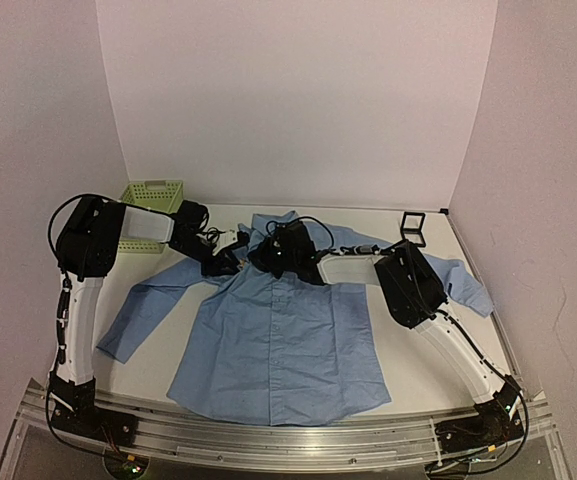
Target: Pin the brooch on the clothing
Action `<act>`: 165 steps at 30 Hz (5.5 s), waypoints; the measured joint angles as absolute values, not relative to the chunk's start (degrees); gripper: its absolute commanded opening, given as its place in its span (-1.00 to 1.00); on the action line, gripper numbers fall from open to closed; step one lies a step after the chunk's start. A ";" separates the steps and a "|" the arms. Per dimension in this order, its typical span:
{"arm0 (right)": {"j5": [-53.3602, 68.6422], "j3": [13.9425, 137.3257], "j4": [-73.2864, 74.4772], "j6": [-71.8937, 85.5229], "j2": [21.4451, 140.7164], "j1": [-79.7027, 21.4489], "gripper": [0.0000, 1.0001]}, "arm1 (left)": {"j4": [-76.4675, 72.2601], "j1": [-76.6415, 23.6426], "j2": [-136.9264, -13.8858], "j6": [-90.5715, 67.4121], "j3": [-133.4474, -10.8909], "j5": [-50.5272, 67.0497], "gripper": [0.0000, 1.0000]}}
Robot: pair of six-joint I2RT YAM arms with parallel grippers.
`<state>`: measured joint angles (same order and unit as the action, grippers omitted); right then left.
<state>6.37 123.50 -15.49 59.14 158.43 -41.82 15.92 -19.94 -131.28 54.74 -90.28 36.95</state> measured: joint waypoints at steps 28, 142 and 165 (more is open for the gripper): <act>-6.80 126.04 -9.99 45.69 158.30 -45.27 -1.00 | 9.86 -20.21 -129.71 54.64 -85.44 37.38 -0.68; -8.61 130.96 -10.02 57.68 161.56 -45.08 -1.00 | -8.25 -21.21 -127.59 78.16 -78.05 30.72 -1.00; -6.88 130.96 -10.41 61.57 161.68 -44.69 -1.00 | -11.10 -21.17 -127.59 80.00 -75.83 31.75 -1.00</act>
